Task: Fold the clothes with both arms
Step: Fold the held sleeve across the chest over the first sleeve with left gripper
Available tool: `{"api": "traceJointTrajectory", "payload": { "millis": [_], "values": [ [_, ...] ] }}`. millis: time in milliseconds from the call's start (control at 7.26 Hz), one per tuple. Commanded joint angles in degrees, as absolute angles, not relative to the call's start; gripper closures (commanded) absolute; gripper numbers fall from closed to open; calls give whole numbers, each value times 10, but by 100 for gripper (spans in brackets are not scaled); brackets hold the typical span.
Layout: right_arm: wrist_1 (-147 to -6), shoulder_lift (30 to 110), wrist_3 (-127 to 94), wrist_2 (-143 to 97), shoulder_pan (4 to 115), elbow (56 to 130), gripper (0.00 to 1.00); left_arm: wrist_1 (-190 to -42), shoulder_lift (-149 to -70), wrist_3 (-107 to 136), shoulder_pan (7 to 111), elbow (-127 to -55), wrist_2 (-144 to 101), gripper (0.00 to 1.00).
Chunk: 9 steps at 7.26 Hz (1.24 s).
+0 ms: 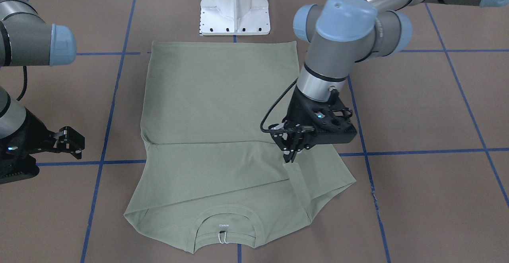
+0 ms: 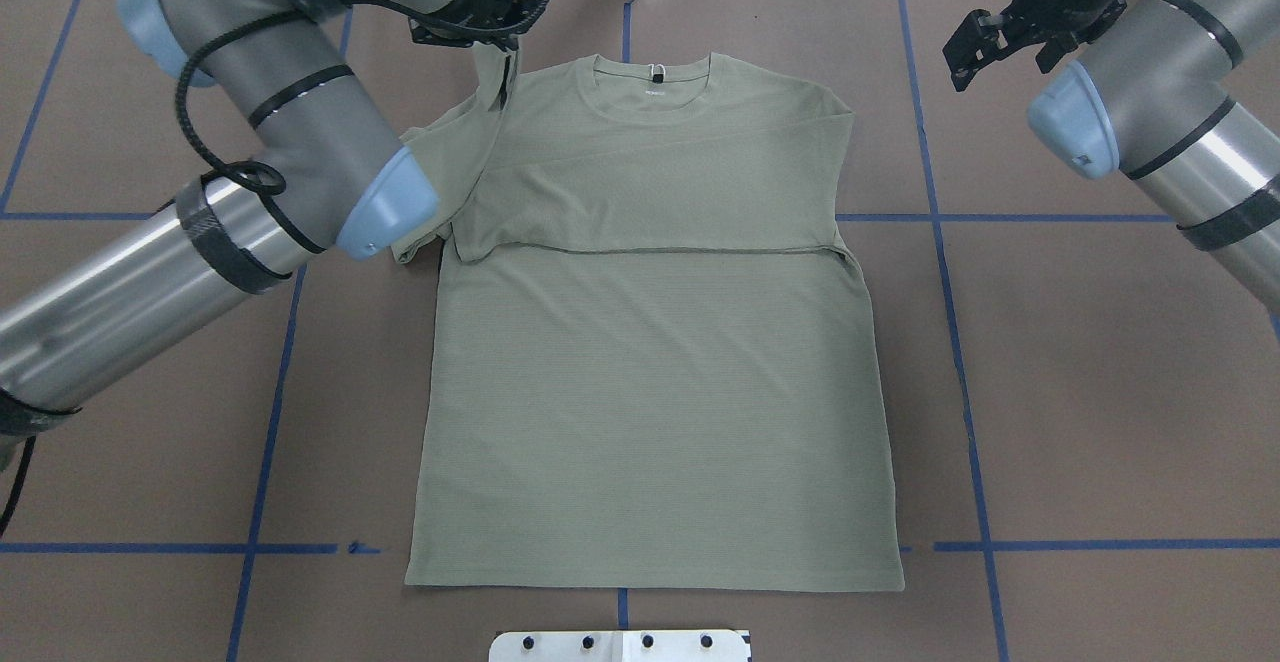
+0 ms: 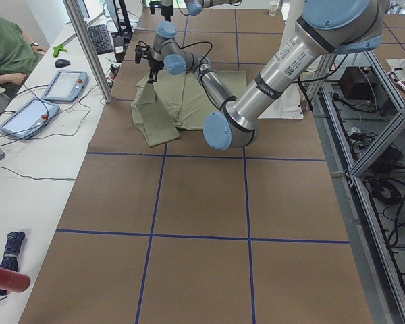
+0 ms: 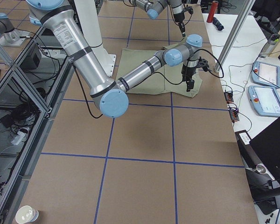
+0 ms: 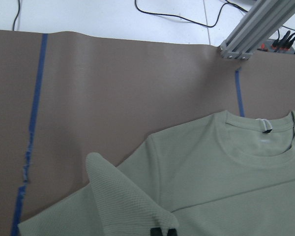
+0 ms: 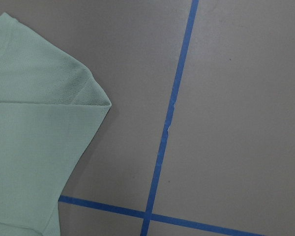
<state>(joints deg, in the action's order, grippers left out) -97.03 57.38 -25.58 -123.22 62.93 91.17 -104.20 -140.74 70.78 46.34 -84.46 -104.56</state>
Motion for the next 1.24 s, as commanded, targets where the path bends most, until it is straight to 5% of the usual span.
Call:
{"api": "traceJointTrajectory", "payload": {
  "millis": [0,413,1102],
  "values": [
    [-970,576,-257,-1232,629,917,0,-1045,-1489,722,384,-782,-986,100],
    [-970,585,-258,-1232,629,932,0,-1182,-1473,705,283,-731,-912,100],
    [-970,585,-258,-1231,629,931,0,-1246,-1492,651,265,-683,-913,100]
  ]
}}
